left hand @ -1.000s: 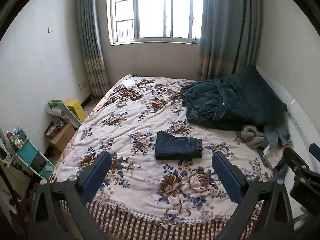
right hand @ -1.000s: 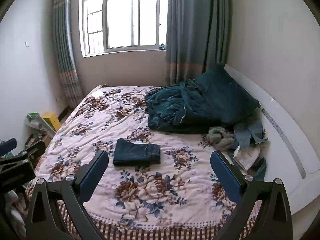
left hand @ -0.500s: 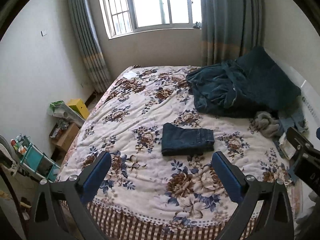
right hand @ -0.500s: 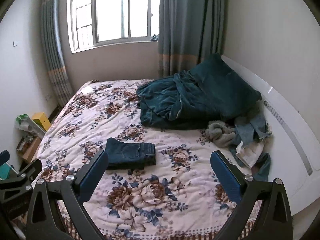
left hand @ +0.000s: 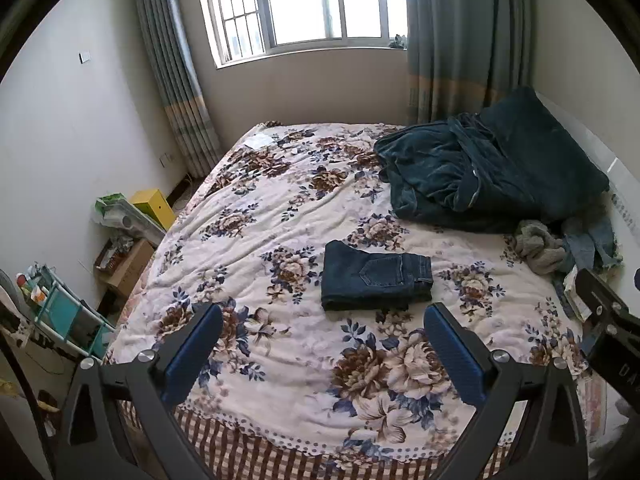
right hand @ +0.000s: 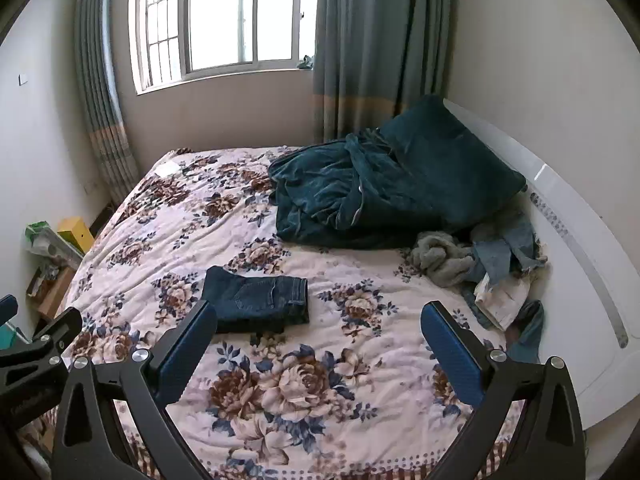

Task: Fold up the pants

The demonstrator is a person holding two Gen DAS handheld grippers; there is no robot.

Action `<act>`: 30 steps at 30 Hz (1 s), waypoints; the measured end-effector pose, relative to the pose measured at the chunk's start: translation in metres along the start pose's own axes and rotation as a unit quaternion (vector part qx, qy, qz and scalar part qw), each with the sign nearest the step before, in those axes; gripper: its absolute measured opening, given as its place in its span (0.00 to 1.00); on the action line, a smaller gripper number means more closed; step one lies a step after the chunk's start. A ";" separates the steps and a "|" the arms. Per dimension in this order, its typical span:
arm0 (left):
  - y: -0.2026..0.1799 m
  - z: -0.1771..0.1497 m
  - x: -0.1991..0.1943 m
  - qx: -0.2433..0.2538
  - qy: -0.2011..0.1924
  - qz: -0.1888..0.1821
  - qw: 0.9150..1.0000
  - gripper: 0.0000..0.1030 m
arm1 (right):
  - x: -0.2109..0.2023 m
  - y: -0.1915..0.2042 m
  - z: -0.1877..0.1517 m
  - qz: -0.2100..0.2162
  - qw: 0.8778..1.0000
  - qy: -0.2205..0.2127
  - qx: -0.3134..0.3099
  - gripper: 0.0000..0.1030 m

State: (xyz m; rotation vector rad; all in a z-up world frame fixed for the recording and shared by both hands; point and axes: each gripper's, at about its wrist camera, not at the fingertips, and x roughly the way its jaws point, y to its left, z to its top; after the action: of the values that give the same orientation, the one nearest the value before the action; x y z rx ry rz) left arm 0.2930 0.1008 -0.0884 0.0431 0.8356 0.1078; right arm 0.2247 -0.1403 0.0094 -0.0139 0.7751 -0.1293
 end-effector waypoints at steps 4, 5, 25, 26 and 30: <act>0.004 -0.003 0.002 -0.004 0.001 -0.005 1.000 1.00 | 0.003 0.005 -0.006 0.002 1.000 0.004 -0.005 1.00; 0.003 -0.002 0.002 -0.002 0.000 -0.007 1.000 1.00 | 0.002 0.007 -0.007 0.003 1.000 0.004 -0.006 1.00; 0.002 -0.001 0.001 0.002 -0.004 -0.002 1.000 1.00 | -0.003 0.015 -0.015 0.014 1.000 0.008 -0.013 1.00; 0.002 -0.001 0.001 0.001 -0.004 -0.002 1.000 1.00 | -0.003 0.016 -0.014 0.014 1.000 0.009 -0.014 1.00; 0.002 0.000 0.000 0.001 -0.004 -0.001 1.000 1.00 | -0.003 0.016 -0.015 0.014 1.000 0.008 -0.017 1.00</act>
State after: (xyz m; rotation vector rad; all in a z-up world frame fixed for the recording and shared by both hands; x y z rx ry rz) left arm 0.2928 0.1028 -0.0882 0.0452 0.8286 0.1056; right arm 0.2139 -0.1232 0.0001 -0.0344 0.7923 -0.0895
